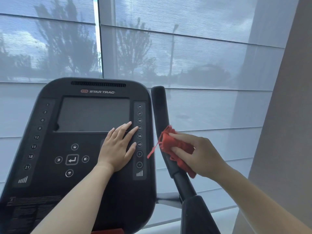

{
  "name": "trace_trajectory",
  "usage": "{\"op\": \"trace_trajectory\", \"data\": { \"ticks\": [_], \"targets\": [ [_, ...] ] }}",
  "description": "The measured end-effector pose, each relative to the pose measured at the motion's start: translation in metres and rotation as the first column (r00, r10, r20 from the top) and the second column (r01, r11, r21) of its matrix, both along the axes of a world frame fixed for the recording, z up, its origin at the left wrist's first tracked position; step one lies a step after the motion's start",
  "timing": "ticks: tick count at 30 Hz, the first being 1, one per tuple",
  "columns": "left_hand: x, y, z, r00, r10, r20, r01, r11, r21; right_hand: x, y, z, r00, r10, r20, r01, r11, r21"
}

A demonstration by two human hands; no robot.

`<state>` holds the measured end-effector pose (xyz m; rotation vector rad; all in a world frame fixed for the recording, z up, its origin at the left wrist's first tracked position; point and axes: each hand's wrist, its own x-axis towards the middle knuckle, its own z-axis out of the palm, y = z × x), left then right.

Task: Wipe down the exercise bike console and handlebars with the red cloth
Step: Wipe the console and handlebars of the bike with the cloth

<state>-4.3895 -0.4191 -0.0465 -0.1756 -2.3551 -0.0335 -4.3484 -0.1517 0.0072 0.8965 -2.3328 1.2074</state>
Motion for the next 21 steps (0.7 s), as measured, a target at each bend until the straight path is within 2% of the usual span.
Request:
{"op": "trace_trajectory", "data": {
  "ticks": [2,4,6,8,10,15,21],
  "targets": [
    [0.0,0.0,0.0,1.0,0.002,0.0,-0.002,1.0,0.0,0.001,0.004,0.006,1.0,0.002,0.009,-0.001,0.995,-0.102],
    [0.0,0.0,0.0,1.0,0.005,0.001,-0.005,1.0,-0.003,-0.001,0.001,0.014,0.998,-0.017,-0.056,0.007,0.984,-0.177],
    [0.001,0.0,0.0,1.0,0.005,0.003,-0.005,1.0,-0.002,-0.002,-0.01,0.017,0.994,0.005,-0.111,-0.014,0.997,-0.076],
    [0.0,0.0,0.0,1.0,0.006,0.009,-0.006,1.0,0.0,-0.002,-0.022,0.007,0.994,0.046,-0.101,-0.034,0.992,0.124],
    [-0.001,-0.001,-0.001,1.0,0.006,0.01,-0.006,1.0,0.003,-0.002,-0.024,-0.003,0.994,0.043,-0.104,-0.022,0.98,0.197],
    [-0.001,-0.001,-0.001,1.0,0.01,0.003,-0.01,1.0,-0.002,-0.001,-0.012,-0.004,0.989,0.043,-0.144,-0.017,0.984,0.175],
    [-0.001,-0.001,-0.001,1.0,0.02,0.008,-0.02,1.0,0.0,0.0,-0.005,0.009,0.978,0.031,-0.204,-0.041,0.998,-0.043]
  ]
}}
